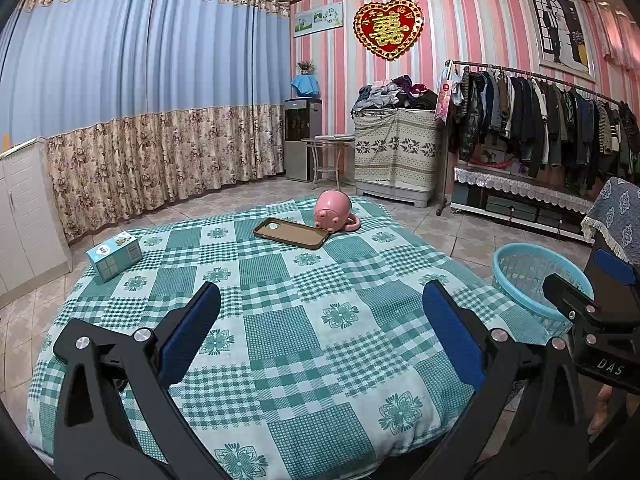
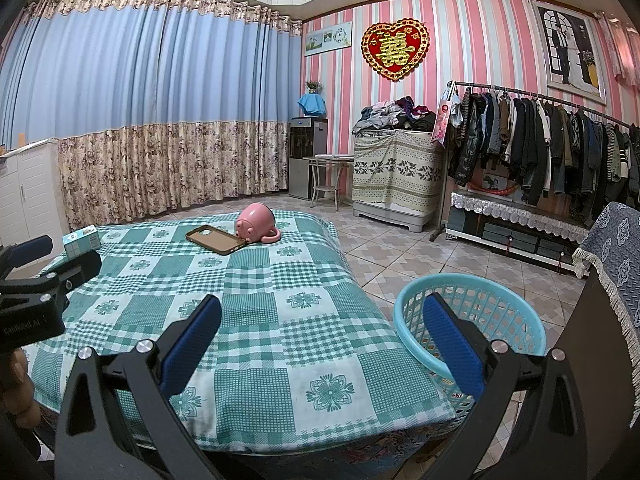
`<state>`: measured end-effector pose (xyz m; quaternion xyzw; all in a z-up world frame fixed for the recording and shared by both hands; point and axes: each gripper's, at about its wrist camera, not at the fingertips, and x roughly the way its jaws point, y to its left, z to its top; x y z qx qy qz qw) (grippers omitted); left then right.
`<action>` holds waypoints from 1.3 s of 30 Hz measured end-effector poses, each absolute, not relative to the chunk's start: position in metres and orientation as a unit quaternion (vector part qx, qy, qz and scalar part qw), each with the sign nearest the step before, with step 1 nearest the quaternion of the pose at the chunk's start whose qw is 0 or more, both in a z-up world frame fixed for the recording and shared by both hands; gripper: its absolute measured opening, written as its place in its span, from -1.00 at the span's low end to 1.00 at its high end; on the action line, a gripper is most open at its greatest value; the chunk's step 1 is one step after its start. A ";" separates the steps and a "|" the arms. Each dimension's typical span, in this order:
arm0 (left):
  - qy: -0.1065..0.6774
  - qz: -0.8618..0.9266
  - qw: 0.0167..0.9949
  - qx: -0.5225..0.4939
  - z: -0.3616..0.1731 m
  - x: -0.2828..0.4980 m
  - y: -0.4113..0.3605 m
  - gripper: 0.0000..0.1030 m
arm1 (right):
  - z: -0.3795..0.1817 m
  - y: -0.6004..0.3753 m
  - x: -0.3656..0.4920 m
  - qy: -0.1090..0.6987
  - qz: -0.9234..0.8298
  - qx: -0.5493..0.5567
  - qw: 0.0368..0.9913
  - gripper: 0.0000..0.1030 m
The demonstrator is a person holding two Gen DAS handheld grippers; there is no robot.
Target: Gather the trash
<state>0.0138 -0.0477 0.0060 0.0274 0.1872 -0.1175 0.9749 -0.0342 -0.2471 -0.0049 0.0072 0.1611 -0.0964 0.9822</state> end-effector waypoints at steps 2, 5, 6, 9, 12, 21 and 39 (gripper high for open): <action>0.187 -0.117 0.975 0.027 0.005 0.014 -0.048 0.90 | -0.005 -0.247 -0.034 0.162 -0.096 0.007 0.982 0.91; 0.187 -0.118 0.975 0.027 0.006 0.014 -0.048 0.90 | -0.005 -0.247 -0.034 0.161 -0.096 0.007 0.982 0.91; 0.186 -0.118 0.975 0.028 0.008 0.013 -0.048 0.90 | -0.005 -0.247 -0.034 0.161 -0.096 0.007 0.982 0.91; 0.187 -0.118 0.975 0.028 0.008 0.013 -0.048 0.90 | -0.005 -0.247 -0.034 0.161 -0.096 0.007 0.982 0.91; 0.186 -0.118 0.975 0.027 0.008 0.013 -0.048 0.90 | -0.005 -0.247 -0.034 0.161 -0.096 0.007 0.982 0.91; 0.185 -0.117 0.975 0.029 0.010 0.013 -0.048 0.90 | -0.005 -0.247 -0.034 0.161 -0.096 0.007 0.982 0.91; 0.184 -0.117 0.976 0.030 0.015 0.014 -0.047 0.90 | -0.005 -0.247 -0.034 0.161 -0.096 0.007 0.982 0.91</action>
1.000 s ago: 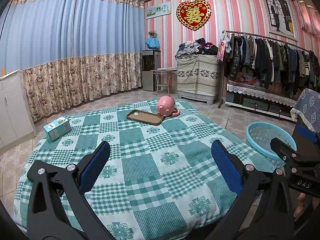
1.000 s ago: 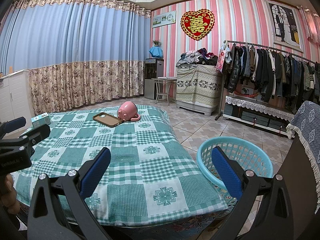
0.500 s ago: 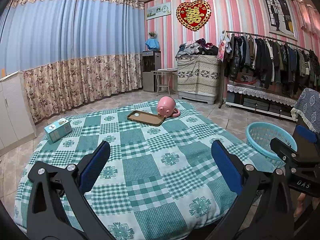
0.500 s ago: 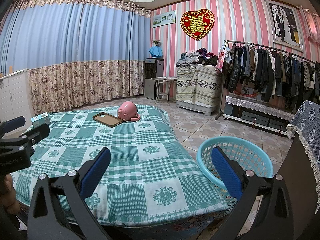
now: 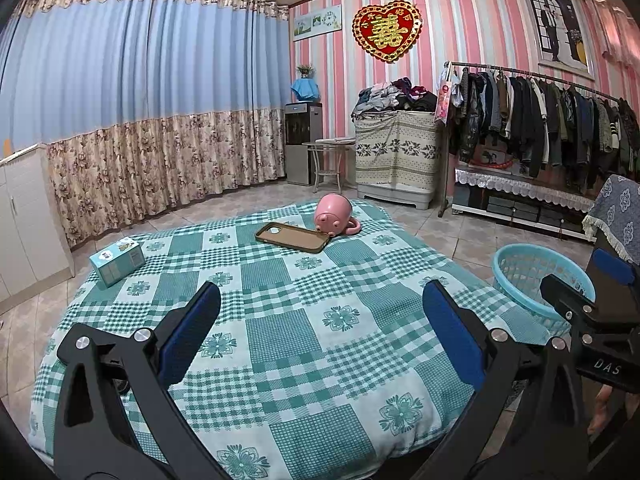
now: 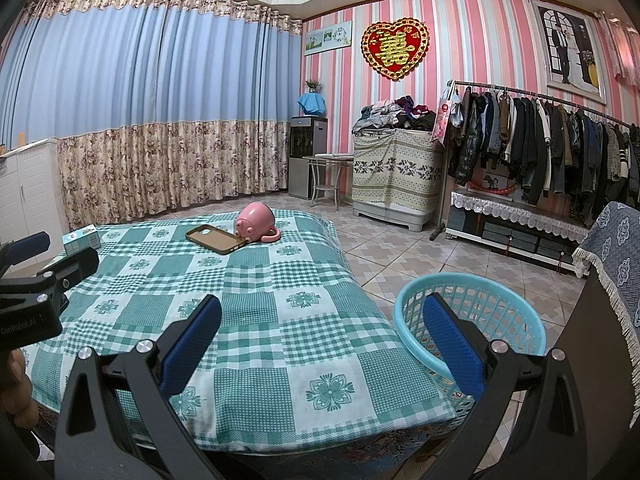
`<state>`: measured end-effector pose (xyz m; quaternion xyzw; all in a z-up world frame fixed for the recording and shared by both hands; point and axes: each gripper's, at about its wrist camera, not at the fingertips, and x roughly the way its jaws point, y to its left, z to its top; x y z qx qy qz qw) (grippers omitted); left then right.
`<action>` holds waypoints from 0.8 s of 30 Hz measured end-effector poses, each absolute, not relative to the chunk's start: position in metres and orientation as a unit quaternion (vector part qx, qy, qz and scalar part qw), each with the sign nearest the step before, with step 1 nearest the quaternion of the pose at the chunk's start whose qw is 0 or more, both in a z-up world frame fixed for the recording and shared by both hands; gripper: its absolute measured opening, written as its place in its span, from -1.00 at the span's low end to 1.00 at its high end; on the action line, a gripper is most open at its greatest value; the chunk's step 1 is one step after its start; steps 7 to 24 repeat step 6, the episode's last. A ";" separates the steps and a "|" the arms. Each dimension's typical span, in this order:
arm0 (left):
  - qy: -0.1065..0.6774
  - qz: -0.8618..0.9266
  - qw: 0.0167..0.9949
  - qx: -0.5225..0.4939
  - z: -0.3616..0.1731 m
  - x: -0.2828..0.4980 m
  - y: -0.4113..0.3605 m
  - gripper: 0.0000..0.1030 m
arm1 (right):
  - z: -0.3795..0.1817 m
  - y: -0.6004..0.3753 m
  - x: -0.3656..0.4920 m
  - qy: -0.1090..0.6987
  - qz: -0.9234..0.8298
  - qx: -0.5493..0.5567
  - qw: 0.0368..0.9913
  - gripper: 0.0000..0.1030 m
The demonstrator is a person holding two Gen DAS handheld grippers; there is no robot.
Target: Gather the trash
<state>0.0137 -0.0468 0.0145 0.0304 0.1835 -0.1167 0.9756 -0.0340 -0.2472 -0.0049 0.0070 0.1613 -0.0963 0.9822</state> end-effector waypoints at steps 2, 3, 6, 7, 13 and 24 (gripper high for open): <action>0.184 -0.116 0.976 0.030 0.013 0.013 -0.048 0.90 | -0.005 -0.247 -0.034 0.161 -0.096 0.007 0.982 0.91; 0.184 -0.117 0.976 0.030 0.014 0.013 -0.048 0.90 | -0.005 -0.247 -0.034 0.161 -0.097 0.007 0.982 0.91; 0.183 -0.116 0.976 0.030 0.014 0.013 -0.048 0.90 | -0.005 -0.247 -0.034 0.161 -0.096 0.007 0.982 0.91; 0.183 -0.116 0.976 0.030 0.014 0.013 -0.048 0.90 | -0.005 -0.247 -0.034 0.161 -0.096 0.007 0.982 0.91; 0.183 -0.116 0.976 0.030 0.014 0.013 -0.048 0.90 | -0.005 -0.247 -0.034 0.161 -0.096 0.007 0.982 0.91; 0.183 -0.116 0.976 0.030 0.014 0.013 -0.048 0.90 | -0.005 -0.247 -0.034 0.161 -0.096 0.007 0.982 0.91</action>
